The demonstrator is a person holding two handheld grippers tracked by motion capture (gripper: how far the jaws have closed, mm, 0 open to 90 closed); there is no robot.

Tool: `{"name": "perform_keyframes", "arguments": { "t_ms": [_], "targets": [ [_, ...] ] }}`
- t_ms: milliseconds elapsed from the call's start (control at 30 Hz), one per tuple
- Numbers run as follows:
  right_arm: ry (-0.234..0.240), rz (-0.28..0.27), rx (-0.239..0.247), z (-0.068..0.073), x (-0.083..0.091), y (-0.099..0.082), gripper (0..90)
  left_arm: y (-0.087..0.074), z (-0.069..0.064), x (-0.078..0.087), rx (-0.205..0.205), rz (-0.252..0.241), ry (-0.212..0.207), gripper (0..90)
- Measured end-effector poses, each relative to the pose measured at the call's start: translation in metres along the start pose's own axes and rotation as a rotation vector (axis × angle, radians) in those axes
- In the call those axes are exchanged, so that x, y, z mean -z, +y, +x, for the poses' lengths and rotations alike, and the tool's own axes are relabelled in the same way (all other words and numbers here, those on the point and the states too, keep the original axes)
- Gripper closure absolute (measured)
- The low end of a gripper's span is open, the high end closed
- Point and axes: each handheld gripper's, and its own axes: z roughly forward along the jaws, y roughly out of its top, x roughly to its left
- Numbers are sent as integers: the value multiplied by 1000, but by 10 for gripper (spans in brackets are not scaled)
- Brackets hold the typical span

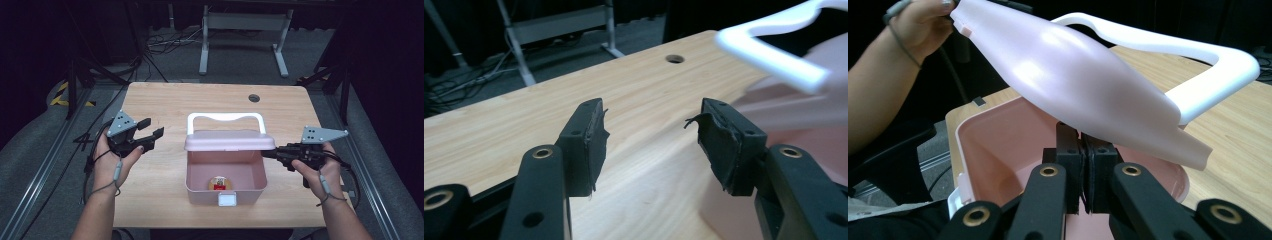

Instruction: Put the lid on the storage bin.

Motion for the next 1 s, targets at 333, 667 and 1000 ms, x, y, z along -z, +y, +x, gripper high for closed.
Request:
{"name": "perform_keyframes", "arguments": {
  "t_ms": [333,667,1000],
  "targets": [
    [11,53,-5,8,1,-4,859,-11,19,-13,40,3,31,447],
    [25,145,9,14,3,-6,851,-17,28,-17,59,9,51,458],
    [38,252,16,15,2,-9,867,-23,34,-18,68,26,61,469]
  ]
}}
